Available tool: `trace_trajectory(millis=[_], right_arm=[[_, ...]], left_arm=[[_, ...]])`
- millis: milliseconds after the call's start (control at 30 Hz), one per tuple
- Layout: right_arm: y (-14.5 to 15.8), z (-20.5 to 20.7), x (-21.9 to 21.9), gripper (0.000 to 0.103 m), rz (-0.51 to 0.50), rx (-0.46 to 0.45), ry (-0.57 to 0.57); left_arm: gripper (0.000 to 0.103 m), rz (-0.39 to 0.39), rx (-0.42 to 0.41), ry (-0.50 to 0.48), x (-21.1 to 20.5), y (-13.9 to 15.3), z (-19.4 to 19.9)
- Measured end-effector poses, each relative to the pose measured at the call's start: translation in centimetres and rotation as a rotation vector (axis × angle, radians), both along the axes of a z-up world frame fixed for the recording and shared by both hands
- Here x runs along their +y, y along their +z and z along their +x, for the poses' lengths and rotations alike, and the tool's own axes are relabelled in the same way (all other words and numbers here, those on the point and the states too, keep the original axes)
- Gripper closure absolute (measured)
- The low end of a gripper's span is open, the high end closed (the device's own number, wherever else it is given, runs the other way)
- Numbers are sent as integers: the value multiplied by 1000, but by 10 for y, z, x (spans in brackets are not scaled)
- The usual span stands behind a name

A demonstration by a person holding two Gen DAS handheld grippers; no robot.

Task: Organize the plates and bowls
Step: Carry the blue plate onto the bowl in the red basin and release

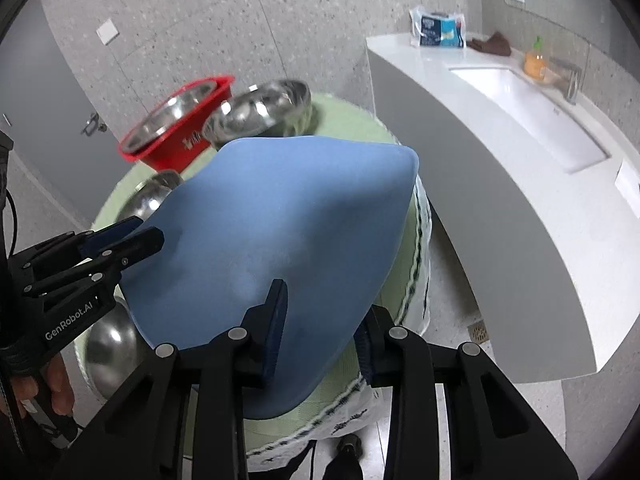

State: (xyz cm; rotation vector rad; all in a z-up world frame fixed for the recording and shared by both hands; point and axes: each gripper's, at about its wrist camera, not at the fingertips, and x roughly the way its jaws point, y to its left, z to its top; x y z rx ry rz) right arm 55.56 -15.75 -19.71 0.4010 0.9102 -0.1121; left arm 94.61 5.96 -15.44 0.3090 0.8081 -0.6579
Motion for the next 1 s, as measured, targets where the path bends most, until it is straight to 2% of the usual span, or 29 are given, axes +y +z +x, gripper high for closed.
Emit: trace_trajectory(millis=[133,233,467,700,1000], right_arm=[[28,7,5,72,-23,-51,10],[50,27,14,72,-48,-90,30],[75,103,44,72,-68,-132,114],[83,194,84,72,-115,-128,201],[52,286,119,72,-195,-8,251]], left_arm=[[81,-59,-42,7,18,27,9],[81,-98,-68,27,37,45,25],[81,-149,-88,111,93,65,93],[81,-150,-65,197,132,61,175],[81,-107,19,241,130,29,276]])
